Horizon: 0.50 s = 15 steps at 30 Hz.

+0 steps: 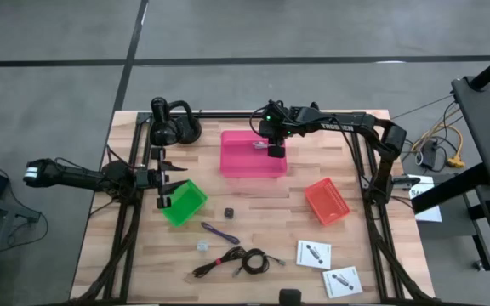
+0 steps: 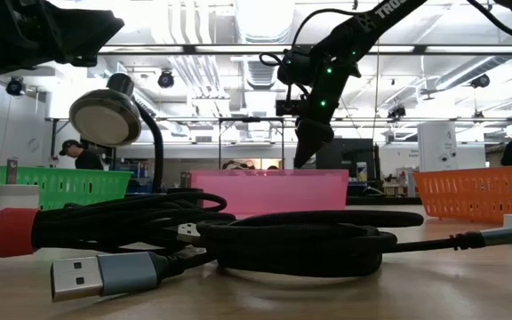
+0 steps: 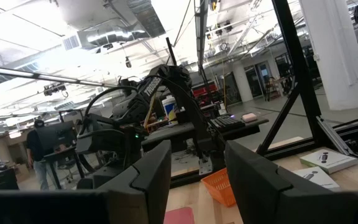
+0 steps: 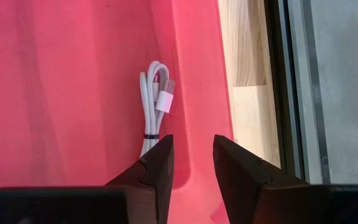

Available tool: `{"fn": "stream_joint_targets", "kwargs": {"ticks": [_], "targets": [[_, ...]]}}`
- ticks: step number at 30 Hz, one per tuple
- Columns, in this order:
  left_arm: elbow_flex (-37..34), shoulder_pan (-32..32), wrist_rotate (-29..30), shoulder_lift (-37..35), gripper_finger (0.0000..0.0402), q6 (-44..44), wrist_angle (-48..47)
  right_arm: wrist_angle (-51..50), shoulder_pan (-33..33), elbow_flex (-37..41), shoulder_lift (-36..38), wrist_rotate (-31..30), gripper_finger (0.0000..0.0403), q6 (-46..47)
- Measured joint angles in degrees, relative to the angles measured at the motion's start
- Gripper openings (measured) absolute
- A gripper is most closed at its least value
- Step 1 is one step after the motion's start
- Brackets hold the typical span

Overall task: Pick and place items into bin
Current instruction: Put the right black charger cable into the pink bin

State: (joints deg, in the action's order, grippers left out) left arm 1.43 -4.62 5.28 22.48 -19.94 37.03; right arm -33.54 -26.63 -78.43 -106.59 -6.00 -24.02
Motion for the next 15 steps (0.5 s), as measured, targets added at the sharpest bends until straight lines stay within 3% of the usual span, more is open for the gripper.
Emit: {"fn": "stream_joint_targets", "kwargs": {"ticks": [6,9,15], "targets": [[0.0,0.0,0.0,0.0,0.0137,0.0,0.0,-0.2,0.5,-0.1,0.1,-0.7,0.0093,5.5],[0.0,0.0,0.0,0.0,0.0137,0.0,0.0,-2.9,1.6,-1.3,0.3,-1.7,0.009,12.1],[0.0,0.0,0.0,0.0,0.0137,0.0,0.0,-9.0,5.6,-3.8,0.4,-1.6,0.0097,15.7]]}}
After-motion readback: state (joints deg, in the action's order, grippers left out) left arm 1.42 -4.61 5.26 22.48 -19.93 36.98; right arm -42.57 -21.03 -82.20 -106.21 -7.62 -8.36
